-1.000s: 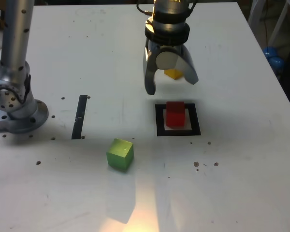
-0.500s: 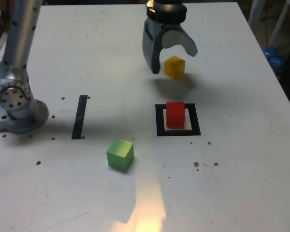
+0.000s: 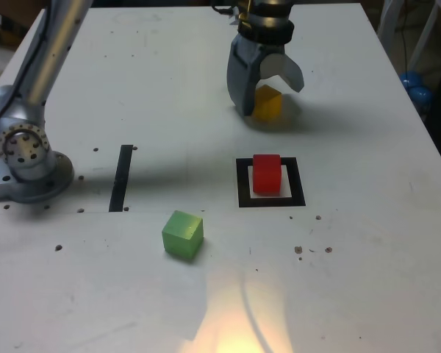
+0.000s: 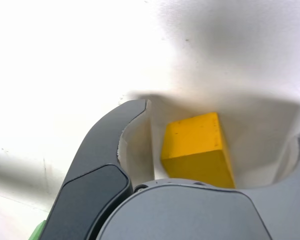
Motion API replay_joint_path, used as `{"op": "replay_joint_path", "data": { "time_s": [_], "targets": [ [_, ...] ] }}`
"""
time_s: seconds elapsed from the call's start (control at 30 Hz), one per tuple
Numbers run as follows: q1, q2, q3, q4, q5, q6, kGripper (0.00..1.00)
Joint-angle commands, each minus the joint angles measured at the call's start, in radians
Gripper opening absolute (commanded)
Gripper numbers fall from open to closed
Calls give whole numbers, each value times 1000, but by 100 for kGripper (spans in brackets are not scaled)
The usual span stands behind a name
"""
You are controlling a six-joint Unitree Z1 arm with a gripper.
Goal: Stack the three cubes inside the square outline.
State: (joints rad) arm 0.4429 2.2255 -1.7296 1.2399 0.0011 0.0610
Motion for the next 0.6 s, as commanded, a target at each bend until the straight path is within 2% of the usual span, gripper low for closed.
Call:
{"op": "replay_joint_path", "data": {
  "time_s": [0.0, 0.17, 0.27, 0.57],
  "targets": [
    [0, 8, -13, 11, 0, -1, 81],
    [0, 16, -36, 21, 9, -11, 48],
    [0, 15, -42, 17, 16, -12, 35],
    [-3, 13, -41, 19, 16, -12, 32]
  ]
}}
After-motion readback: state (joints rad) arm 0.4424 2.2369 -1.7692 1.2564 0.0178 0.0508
